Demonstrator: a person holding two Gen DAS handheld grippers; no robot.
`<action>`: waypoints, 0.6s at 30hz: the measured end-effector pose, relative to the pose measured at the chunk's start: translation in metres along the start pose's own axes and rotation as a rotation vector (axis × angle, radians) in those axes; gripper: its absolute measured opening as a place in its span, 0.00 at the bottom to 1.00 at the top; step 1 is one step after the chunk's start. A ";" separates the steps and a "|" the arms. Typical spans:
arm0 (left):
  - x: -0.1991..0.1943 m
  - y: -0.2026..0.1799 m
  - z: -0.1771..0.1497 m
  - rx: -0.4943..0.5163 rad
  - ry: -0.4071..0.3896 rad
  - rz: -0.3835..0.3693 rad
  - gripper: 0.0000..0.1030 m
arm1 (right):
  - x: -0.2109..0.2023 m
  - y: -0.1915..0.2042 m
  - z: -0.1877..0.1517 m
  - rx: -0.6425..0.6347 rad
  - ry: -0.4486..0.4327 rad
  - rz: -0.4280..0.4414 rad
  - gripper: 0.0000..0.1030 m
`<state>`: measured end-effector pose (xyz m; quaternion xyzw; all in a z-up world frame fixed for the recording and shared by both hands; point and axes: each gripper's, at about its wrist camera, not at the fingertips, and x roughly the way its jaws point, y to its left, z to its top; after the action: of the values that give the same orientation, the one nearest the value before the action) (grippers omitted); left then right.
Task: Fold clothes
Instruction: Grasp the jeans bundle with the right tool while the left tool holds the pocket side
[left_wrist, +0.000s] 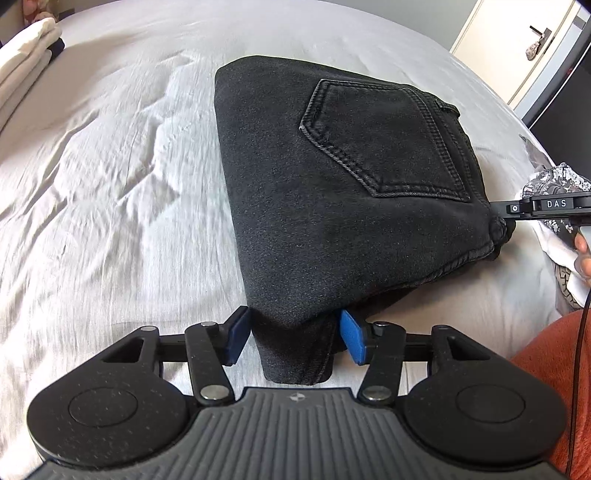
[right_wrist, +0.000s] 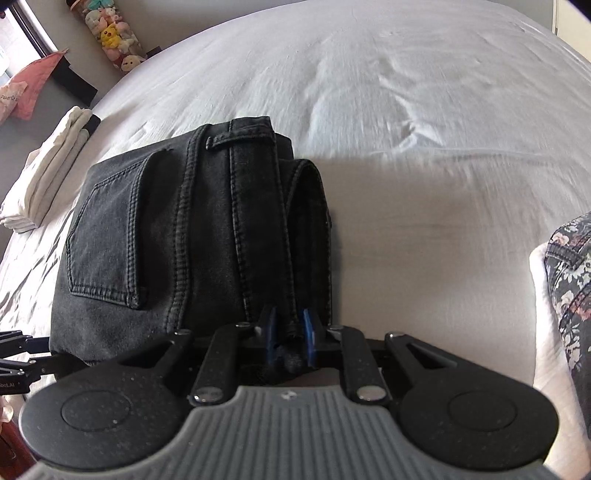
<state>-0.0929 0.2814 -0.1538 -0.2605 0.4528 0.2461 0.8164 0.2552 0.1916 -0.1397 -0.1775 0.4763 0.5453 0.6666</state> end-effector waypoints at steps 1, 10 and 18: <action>-0.003 -0.001 0.000 0.003 -0.005 0.003 0.61 | -0.001 0.000 0.000 0.001 -0.002 0.001 0.19; -0.046 0.024 0.009 -0.204 -0.206 -0.107 0.73 | -0.021 -0.027 0.008 0.131 -0.066 0.117 0.69; 0.003 0.071 0.040 -0.447 -0.156 -0.177 0.73 | 0.018 -0.056 0.008 0.350 -0.011 0.251 0.72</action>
<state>-0.1126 0.3604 -0.1526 -0.4534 0.2983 0.2871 0.7893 0.3083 0.1885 -0.1668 0.0047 0.5784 0.5341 0.6166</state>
